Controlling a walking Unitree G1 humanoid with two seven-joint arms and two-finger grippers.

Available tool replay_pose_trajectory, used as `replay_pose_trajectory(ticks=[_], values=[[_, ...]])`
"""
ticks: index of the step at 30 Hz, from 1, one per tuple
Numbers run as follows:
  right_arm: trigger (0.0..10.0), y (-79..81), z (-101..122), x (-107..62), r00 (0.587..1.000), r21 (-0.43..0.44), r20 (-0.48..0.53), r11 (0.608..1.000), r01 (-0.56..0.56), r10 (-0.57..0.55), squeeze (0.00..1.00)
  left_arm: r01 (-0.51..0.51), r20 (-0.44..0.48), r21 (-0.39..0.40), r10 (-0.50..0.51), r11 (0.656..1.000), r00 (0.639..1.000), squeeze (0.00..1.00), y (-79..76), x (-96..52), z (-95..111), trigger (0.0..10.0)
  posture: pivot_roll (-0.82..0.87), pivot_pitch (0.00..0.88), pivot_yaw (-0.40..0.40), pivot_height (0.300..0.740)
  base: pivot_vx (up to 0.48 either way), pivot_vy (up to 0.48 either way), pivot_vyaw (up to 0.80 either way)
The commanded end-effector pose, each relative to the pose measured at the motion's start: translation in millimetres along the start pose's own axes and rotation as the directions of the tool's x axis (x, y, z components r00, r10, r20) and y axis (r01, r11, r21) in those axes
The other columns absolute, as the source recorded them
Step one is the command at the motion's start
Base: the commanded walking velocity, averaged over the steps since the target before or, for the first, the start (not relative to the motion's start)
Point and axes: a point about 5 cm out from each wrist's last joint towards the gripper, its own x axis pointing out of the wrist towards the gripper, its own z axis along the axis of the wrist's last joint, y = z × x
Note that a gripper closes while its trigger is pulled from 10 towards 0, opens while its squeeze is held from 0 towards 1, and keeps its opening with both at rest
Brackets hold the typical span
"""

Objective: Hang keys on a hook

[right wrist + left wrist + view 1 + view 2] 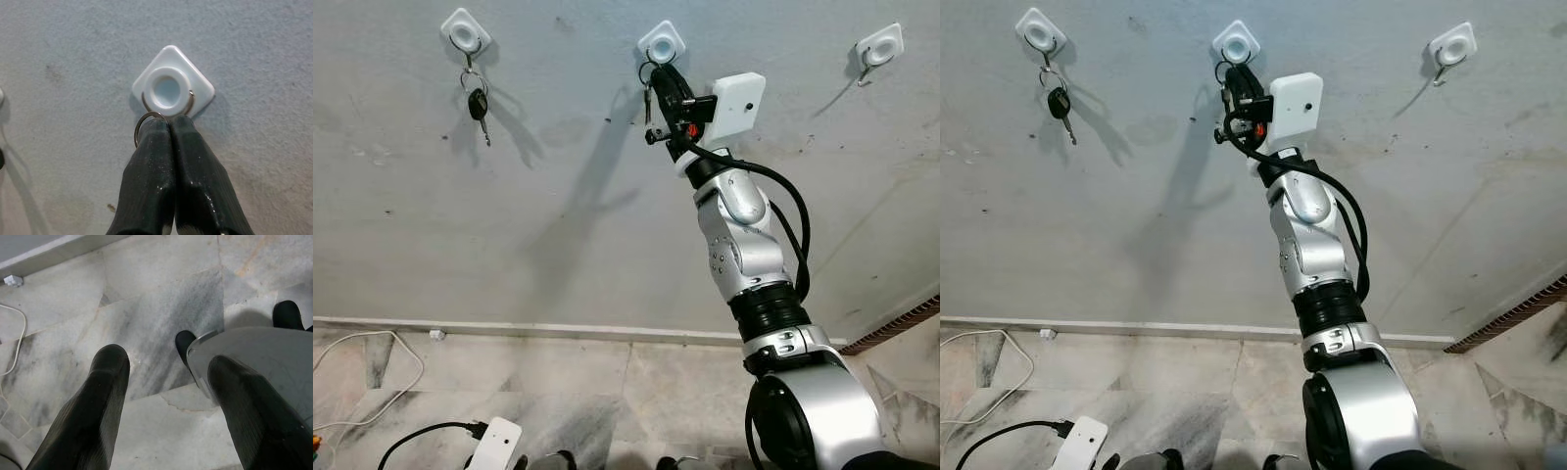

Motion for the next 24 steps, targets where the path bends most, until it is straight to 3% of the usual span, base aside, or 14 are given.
replay_pose_trajectory(ticks=[1, 24], values=[[10.0, -1.3, 5, 4.2, 1.000, 0.003, 0.026, 1.000, 0.010, -0.010, 0.00, 0.012, -0.039, 0.014, -0.011, 1.000, 0.999, 0.00, -0.2, -4.4, -12, 10.0, 0.18, 0.203, 0.025, 0.740, 0.000, 0.000, 0.00], [10.0, -14.3, 1, -2.2, 0.998, 0.003, 0.030, 0.998, 0.064, -0.064, 0.00, 0.027, -0.038, 0.032, -0.026, 0.999, 0.999, 0.00, -1.6, -2.8, -9, 10.0, 0.17, 0.208, 0.036, 0.740, 0.000, 0.000, 0.00]])
